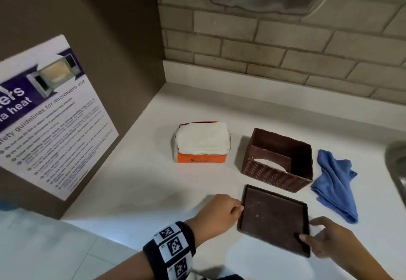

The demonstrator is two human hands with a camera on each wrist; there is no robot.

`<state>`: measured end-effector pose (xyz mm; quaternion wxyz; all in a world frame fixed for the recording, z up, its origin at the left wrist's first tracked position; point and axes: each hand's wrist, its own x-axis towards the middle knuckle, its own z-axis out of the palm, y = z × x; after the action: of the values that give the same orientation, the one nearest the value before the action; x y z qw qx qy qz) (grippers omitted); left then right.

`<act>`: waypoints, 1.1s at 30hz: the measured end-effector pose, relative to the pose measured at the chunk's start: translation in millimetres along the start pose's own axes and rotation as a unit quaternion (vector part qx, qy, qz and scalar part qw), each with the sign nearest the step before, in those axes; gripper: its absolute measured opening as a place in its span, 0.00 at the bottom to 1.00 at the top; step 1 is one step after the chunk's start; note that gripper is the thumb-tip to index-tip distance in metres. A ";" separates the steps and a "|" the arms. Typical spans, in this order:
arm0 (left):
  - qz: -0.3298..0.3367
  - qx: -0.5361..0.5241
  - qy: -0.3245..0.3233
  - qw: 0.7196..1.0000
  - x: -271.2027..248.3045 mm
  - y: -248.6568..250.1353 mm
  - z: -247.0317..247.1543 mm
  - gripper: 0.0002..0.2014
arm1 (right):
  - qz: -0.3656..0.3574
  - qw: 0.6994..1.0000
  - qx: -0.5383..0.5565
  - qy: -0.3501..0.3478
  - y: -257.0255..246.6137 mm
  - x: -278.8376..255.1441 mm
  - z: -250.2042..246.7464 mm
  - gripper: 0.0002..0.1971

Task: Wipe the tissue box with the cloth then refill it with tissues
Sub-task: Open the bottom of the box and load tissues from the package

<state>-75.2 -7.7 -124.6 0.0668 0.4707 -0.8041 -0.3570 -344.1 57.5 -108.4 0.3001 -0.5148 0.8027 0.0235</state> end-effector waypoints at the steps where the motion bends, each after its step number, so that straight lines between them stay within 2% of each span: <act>1: 0.001 -0.005 0.000 1.000 -0.3 -2.1 -2.0 0.18 | 0.007 1.000 -0.007 -0.001 -2.3 0.0 -1.5 0.21; 5: -0.001 -0.014 0.020 1.000 -8.6 -12.5 -19.9 0.17 | 0.024 0.998 -0.056 0.018 -14.6 -5.9 -15.5 0.23; 7: -0.013 -0.062 0.048 0.997 -14.3 -21.1 -35.2 0.15 | 0.001 0.995 -0.085 0.047 -26.5 -12.8 -27.0 0.21; 11: -0.051 -0.136 0.155 0.977 -21.6 -40.2 -71.3 0.18 | -0.072 0.991 -0.082 0.081 -64.9 -31.1 -50.9 0.07; 12: -0.059 -0.144 0.185 0.970 -21.5 -45.1 -79.9 0.16 | -0.092 0.988 -0.080 0.094 -75.5 -34.6 -54.8 0.06; 15: -0.049 -0.129 0.275 0.952 -16.9 -55.0 -104.4 0.10 | -0.156 0.978 -0.072 0.120 -104.5 -39.9 -59.5 0.05; 17: -0.044 -0.088 0.302 0.948 -8.3 -61.2 -116.1 0.10 | -0.178 0.976 -0.069 0.106 -123.4 -40.4 -59.1 0.05; 19: -0.046 -0.043 0.297 0.953 4.7 -68.2 -123.6 0.13 | -0.197 0.973 -0.076 0.095 -142.0 -39.7 -57.9 0.06; 23: -0.058 0.038 0.235 0.969 30.7 -71.4 -130.1 0.17 | -0.236 0.961 -0.110 0.092 -175.0 -32.0 -49.4 0.09; 26: -0.069 0.097 0.197 0.973 47.8 -68.8 -135.6 0.19 | -0.281 0.955 -0.054 0.081 -199.6 -10.9 -36.6 0.14; 28: -0.085 0.152 0.175 0.969 57.4 -68.5 -140.0 0.21 | -0.304 0.946 -0.003 0.110 -218.1 8.4 -31.6 0.19; 30: -0.112 0.189 0.150 0.964 63.7 -69.6 -141.8 0.23 | -0.299 0.944 0.014 0.137 -237.1 27.3 -30.3 0.21; 33: -0.141 0.215 0.125 0.958 67.4 -73.8 -139.3 0.25 | -0.255 0.956 -0.063 0.131 -260.6 55.9 -25.2 0.16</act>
<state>2.1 -155.5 -84.5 0.0135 0.6235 -0.7724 -0.1199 -152.8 -118.8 -45.3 0.1551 -0.7189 0.6738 -0.0711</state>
